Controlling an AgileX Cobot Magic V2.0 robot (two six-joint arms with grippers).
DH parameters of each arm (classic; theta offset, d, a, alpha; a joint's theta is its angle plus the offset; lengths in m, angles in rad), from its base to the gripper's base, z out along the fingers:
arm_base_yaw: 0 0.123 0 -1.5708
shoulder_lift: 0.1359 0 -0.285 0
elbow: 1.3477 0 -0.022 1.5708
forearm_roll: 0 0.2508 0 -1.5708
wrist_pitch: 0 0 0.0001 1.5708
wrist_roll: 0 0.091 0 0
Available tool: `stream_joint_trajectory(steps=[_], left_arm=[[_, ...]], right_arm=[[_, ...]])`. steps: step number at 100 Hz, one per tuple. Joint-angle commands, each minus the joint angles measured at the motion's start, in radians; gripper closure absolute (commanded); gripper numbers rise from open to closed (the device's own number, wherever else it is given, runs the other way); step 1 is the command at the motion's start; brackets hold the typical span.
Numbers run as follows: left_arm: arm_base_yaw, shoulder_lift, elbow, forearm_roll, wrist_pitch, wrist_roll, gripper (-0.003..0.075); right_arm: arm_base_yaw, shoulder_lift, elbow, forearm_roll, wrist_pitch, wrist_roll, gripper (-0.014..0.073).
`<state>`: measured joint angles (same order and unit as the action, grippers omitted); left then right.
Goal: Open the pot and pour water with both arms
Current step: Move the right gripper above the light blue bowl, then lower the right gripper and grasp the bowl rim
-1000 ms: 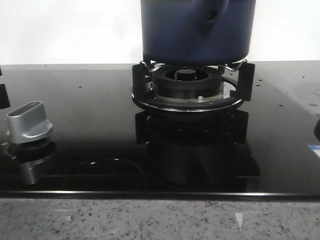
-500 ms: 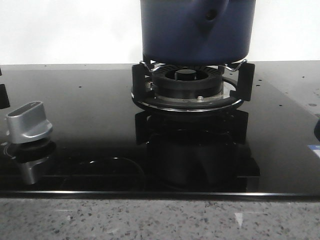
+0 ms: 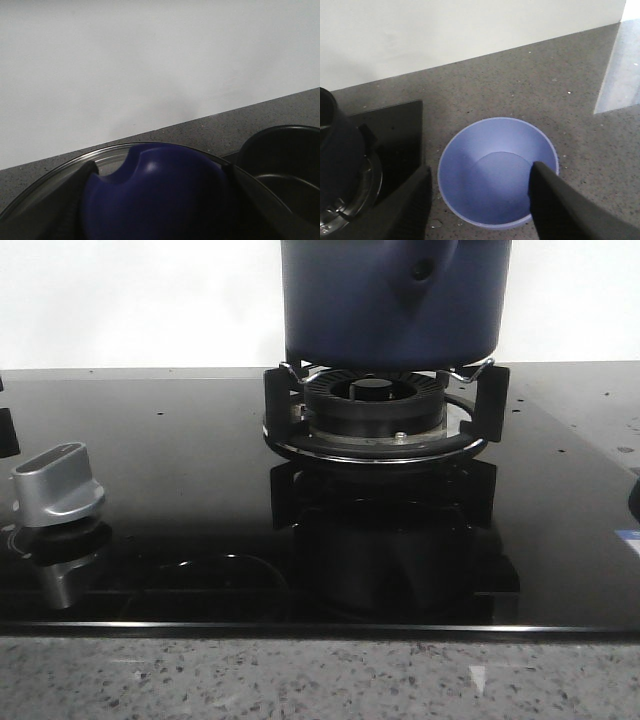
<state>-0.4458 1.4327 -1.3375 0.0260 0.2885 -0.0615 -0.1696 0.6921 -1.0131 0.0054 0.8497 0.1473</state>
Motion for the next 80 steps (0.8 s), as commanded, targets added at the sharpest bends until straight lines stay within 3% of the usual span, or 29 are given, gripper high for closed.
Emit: stream_joint_trajectory(steps=[1,20,67,80], left_arm=[[0.004,-0.047,-0.034,0.003,-0.101,-0.001,0.0434],[0.004,-0.047,-0.034,0.003,-0.101,-0.001,0.0434],[0.004,-0.047,-0.034,0.003,-0.101,-0.001,0.0435],[0.004,-0.047,-0.034,0.003,-0.099,-0.001,0.0435]], right_arm=[[-0.007,0.006,-0.035,-0.082,-0.048,0.040,0.0209],[-0.007,0.023,-0.035,-0.225,-0.006,0.130,0.0209],[-0.007,0.255,-0.127,-0.143,0.156,0.172,0.0209],[-0.050,0.318,-0.160,-0.106,0.166,0.170,0.0209]])
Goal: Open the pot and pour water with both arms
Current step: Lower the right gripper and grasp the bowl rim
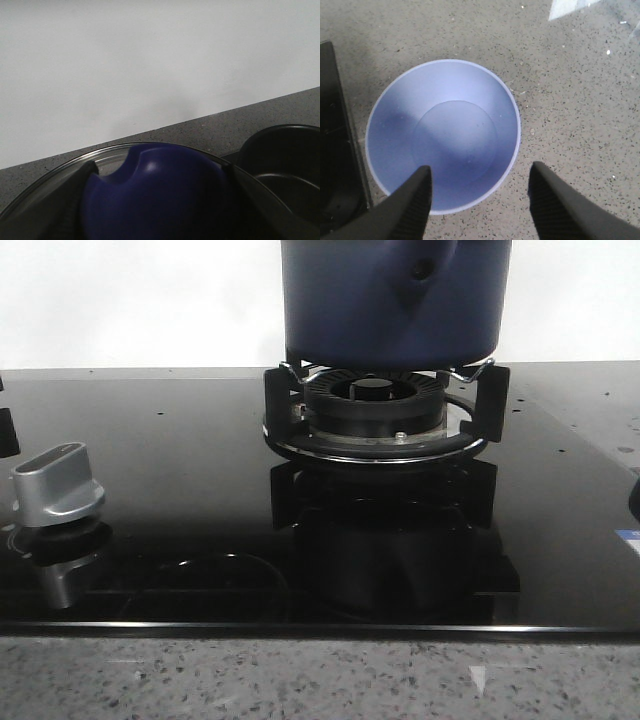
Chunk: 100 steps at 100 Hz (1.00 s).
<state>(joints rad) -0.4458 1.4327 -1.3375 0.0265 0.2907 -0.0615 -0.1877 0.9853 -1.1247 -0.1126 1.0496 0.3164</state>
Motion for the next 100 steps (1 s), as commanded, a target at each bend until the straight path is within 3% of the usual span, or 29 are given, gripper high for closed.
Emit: stream_joint_trajectory(steps=[1,13,84,100], left_arm=[[0.004,-0.047,-0.034,0.002,-0.101,-0.001,0.0435],[0.004,-0.047,-0.034,0.002,-0.101,-0.001,0.0435],[0.004,-0.047,-0.034,0.002,-0.101,-0.001,0.0434],[0.004,-0.047,-0.034,0.002,-0.103,-0.001,0.0382]], right_arm=[[-0.035,0.028,-0.048,0.015,-0.034,0.001,0.0209],[-0.078,0.072,-0.048,0.055,-0.027,0.001,0.0209],[-0.079,0.247,-0.046,0.056,-0.009,0.001,0.0209],[-0.079,0.259,-0.046,0.056,-0.003,0.001,0.0210]])
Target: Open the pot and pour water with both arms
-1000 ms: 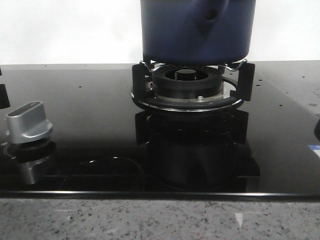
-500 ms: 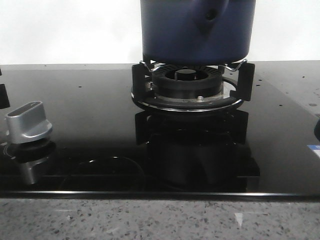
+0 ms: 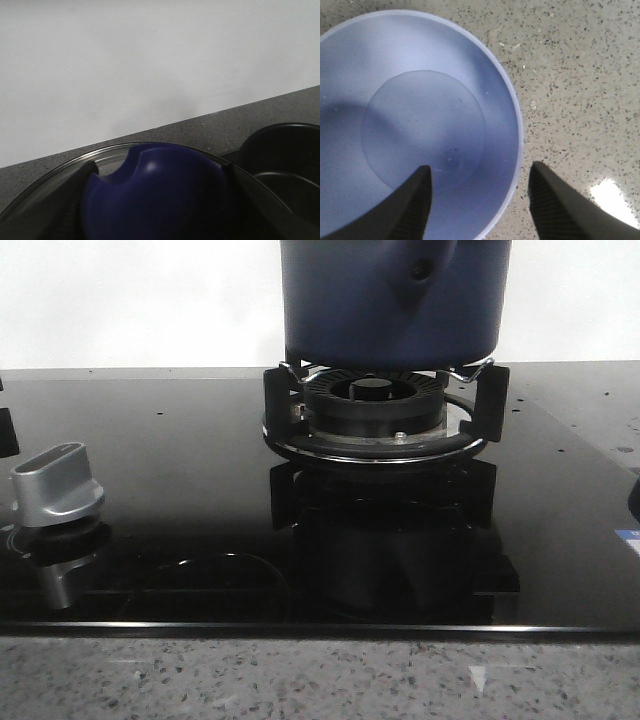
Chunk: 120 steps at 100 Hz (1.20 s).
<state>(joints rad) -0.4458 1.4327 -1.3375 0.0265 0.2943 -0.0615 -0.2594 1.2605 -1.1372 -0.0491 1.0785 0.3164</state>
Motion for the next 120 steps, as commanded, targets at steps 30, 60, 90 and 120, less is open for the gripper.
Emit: stream_joint_trajectory(steps=[30,60,90,120], left_arm=[[0.004,-0.043,-0.034,0.002,-0.107,-0.001,0.0373],[0.004,-0.043,-0.034,0.002,-0.107,-0.001,0.0373],[0.004,-0.043,-0.034,0.002,-0.105,-0.001,0.0373],[0.004,-0.043,-0.034,0.005,-0.105,-0.001,0.0373]], right_arm=[[-0.010,-0.011,-0.034,-0.022,-0.011,0.001,0.0211],[-0.074,0.007,-0.034,0.025,0.008,0.001,0.0212],[-0.082,0.034,-0.025,0.065,-0.024,0.001,0.0249],[-0.087,0.034,0.073,0.083,-0.081,0.001,0.0501]])
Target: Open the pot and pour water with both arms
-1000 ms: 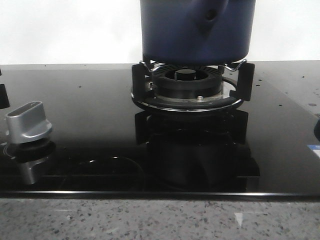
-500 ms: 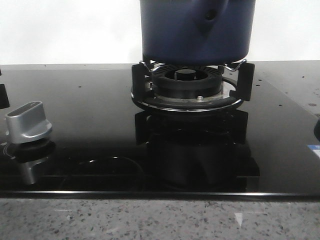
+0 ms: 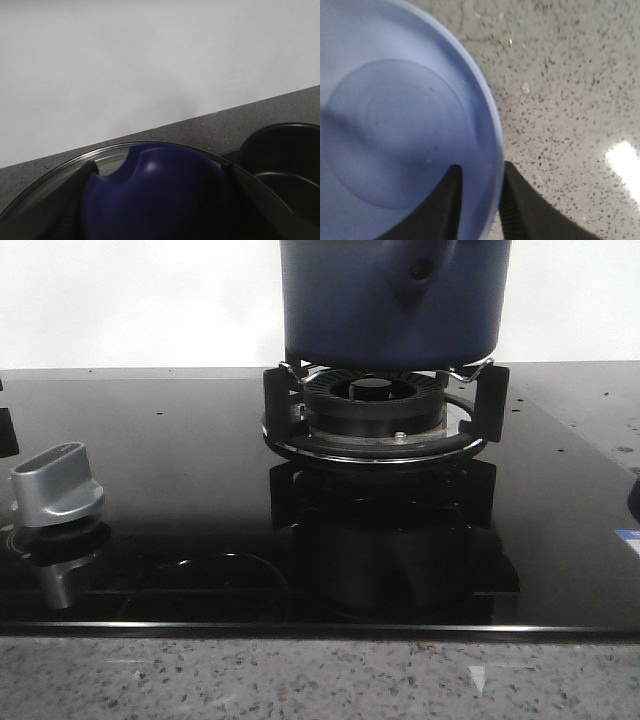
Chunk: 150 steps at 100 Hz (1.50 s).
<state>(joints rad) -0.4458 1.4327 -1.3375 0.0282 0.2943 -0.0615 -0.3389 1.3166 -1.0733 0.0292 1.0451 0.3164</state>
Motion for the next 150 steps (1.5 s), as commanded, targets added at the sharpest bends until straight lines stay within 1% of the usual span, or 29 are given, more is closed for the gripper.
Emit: stream_joint_trajectory(steps=[1,18,33,47,57,83,99,113,132,150], left_arm=[[0.004,-0.043,-0.034,0.003,-0.105,-0.001,0.0373],[0.004,-0.043,-0.034,0.003,-0.105,-0.001,0.0373],[0.004,-0.043,-0.034,0.005,-0.105,-0.001,0.0373],[0.004,-0.043,-0.034,0.005,-0.109,-0.001,0.0373],[0.004,-0.043,-0.034,0.011,-0.109,-0.001,0.0373],[0.004,-0.043,-0.034,0.011,-0.109,-0.001,0.0373],[0.004,-0.043,-0.034,0.011,-0.109,-0.001,0.0373],[0.004,-0.043,-0.034,0.011,-0.109,-0.001,0.0373],[0.004,-0.043,-0.034,0.011,-0.109,-0.001,0.0373],[0.004,-0.043,-0.034,0.011,-0.109,-0.001,0.0373]], right_arm=[[-0.007,-0.022,0.015,0.009,-0.050,0.001,0.0503],[-0.007,-0.022,0.039,0.030,-0.109,0.001,0.0554],[-0.007,-0.047,-0.001,0.036,-0.150,0.001,0.0667],[-0.007,-0.072,-0.084,0.036,-0.162,0.001,0.0668],[0.015,-0.084,-0.162,0.036,-0.162,-0.007,0.0668],[0.148,-0.080,-0.362,0.044,-0.155,-0.024,0.0668],[0.231,-0.044,-0.455,0.082,-0.154,-0.035,0.0668],[0.317,0.004,-0.508,0.089,-0.156,-0.043,0.0668],[0.424,0.086,-0.542,0.089,-0.203,-0.043,0.0668],[0.489,0.162,-0.587,0.089,-0.236,-0.043,0.0668]])
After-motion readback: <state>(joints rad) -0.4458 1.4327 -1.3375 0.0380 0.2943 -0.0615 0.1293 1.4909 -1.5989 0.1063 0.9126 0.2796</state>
